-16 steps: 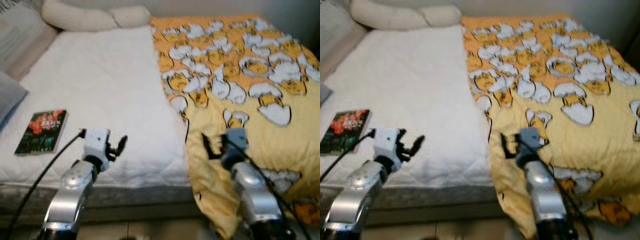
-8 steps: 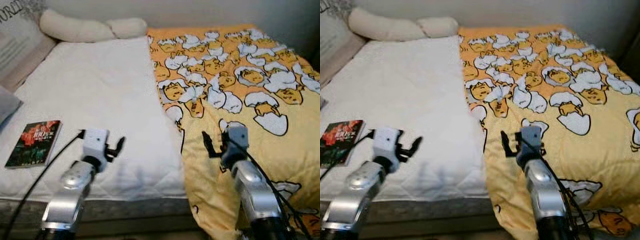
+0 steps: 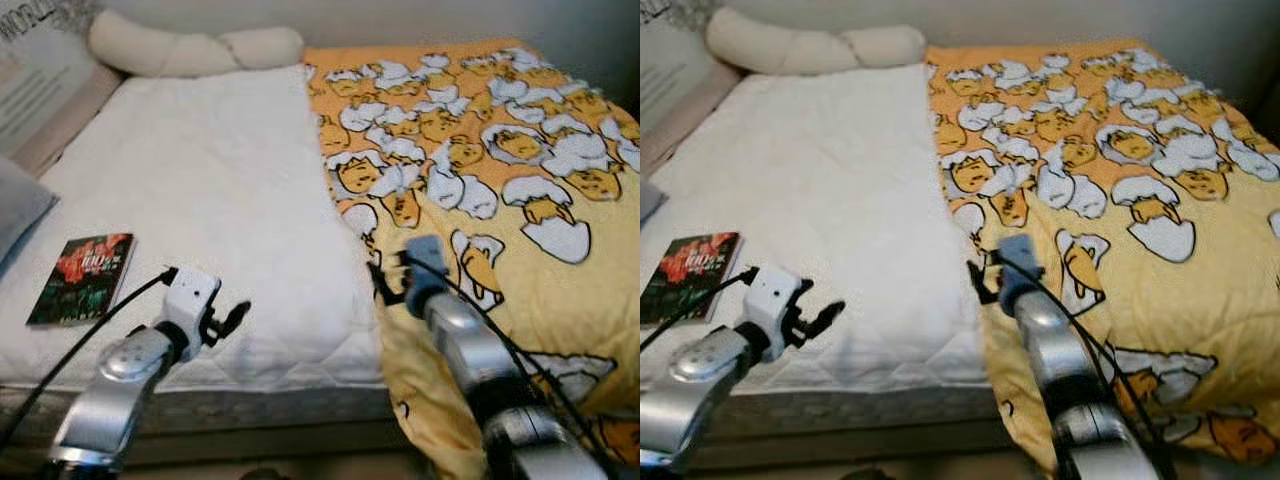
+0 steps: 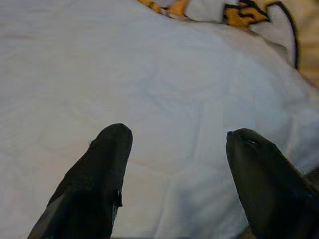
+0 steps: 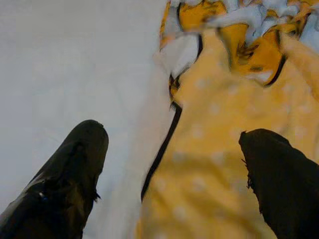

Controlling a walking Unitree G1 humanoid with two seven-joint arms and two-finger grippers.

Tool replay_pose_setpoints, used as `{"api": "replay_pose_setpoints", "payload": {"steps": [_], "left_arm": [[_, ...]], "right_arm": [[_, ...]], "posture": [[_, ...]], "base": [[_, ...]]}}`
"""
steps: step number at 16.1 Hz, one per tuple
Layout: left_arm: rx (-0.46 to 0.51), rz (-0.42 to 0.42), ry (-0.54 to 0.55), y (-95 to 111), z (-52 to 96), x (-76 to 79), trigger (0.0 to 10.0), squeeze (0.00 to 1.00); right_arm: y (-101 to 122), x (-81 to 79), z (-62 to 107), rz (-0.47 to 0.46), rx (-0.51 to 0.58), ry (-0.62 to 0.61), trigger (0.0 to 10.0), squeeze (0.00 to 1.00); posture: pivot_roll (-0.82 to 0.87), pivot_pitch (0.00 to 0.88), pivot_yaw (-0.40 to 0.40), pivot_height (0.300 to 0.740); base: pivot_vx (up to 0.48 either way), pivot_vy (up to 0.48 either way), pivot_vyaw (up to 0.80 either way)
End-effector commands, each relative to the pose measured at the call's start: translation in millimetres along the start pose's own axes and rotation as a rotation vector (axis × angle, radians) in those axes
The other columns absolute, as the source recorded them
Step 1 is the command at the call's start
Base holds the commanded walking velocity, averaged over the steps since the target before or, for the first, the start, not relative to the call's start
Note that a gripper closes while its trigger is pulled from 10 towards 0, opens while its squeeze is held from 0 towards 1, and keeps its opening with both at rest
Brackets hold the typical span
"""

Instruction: Clean up the room

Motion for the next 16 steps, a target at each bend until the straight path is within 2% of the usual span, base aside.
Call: {"api": "replay_pose_setpoints", "payload": {"steps": [1, 3, 4, 6, 8, 9, 10, 11, 12, 13, 14, 16], "left_arm": [[0.0, -0.021, -0.019, 4.5, 4.1, 0.4, 10.0, 0.0], [-0.017, -0.033, -0.045, 7.9, 12.9, 1.7, 10.0, 0.0], [-0.027, -0.037, -0.059, 8.1, 17.2, 3.5, 10.0, 0.0], [-0.046, -0.042, -0.088, 7.6, 25.3, 7.2, 10.0, 0.0], [-0.078, -0.043, -0.122, 5.6, 38.2, 12.2, 10.0, 0.0], [-0.085, -0.043, -0.125, 5.3, 40.1, 12.7, 10.0, 0.0], [-0.093, -0.041, -0.128, 5.1, 42.6, 13.5, 10.0, 0.0], [-0.099, -0.04, -0.132, 5.2, 44.5, 14.8, 10.0, 0.0], [-0.106, -0.038, -0.141, 5.2, 45.3, 17.0, 10.0, 0.0], [-0.11, -0.039, -0.144, 5.5, 46.2, 17.7, 10.0, 0.0], [-0.109, -0.039, -0.149, 7.5, 45.0, 18.3, 10.0, 0.0], [-0.111, -0.037, -0.153, 7.8, 44.8, 18.4, 10.0, 0.0]], "right_arm": [[-2.9, -5.9, -4.5, 0.038, -0.042, -0.003, 10.0, 1.0], [-9.8, -13.6, -9.5, 0.094, -0.112, -0.006, 10.0, 1.0], [-14.6, -17.7, -9.9, 0.095, -0.134, 0.005, 10.0, 0.0], [-25.5, -22.1, -9.2, 0.122, -0.181, 0.016, 10.0, 0.0], [-43.0, -18.4, -5.2, 0.194, -0.255, -0.037, 10.0, 0.0], [-46.0, -16.9, -4.2, 0.21, -0.267, -0.051, 9.2, 0.0], [-50.8, -14.8, -2.5, 0.229, -0.287, -0.071, 7.2, 0.0], [-55.1, -14.5, -1.0, 0.231, -0.303, -0.074, 3.1, 0.0], [-60.9, -15.0, 1.1, 0.246, -0.323, -0.072, 0.4, 0.0], [-64.5, -14.3, 2.5, 0.265, -0.343, -0.078, 0.0, 0.0], [-70.1, -6.1, 5.8, 0.308, -0.366, -0.129, 0.0, 0.0], [-71.4, -2.6, 7.0, 0.34, -0.369, -0.15, 0.0, 0.0]], "posture": [[0.11, 0.0, 0.097, 0.74], [0.15, 0.0, 0.107, 0.74], [0.16, 0.0, 0.109, 0.74], [0.2, 0.0, 0.109, 0.74], [0.23, 0.03, 0.116, 0.74], [0.23, 0.032, 0.117, 0.74], [0.24, 0.04, 0.119, 0.74], [0.24, 0.045, 0.123, 0.74], [0.24, 0.049, 0.127, 0.74], [0.24, 0.052, 0.129, 0.74], [0.24, 0.048, 0.133, 0.74], [0.23, 0.044, 0.136, 0.74]], "base": [[0.0, 0.0, 0.0], [0.0, 0.0, 0.0], [0.0, 0.0, 0.0], [0.0, 0.0, 0.0], [0.0, 0.0, 0.0], [0.0, 0.0, 0.0], [0.0, 0.0, 0.0], [0.0, 0.0, 0.0], [0.0, 0.0, 0.0], [0.0, 0.0, 0.0], [0.0, 0.0, 0.0], [0.0, 0.0, 0.0]]}}
Point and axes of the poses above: a point about 5 cm out from each wrist's last joint towards the gripper, its own z axis pointing back from the gripper into the wrist, its own y axis along the axis of the wrist's last joint, x = y × z, the point moved 1 cm from there along -z, pointing out of the wrist towards the gripper, and after that the axes turned 2 degrees about z, right-handed, at the moved point
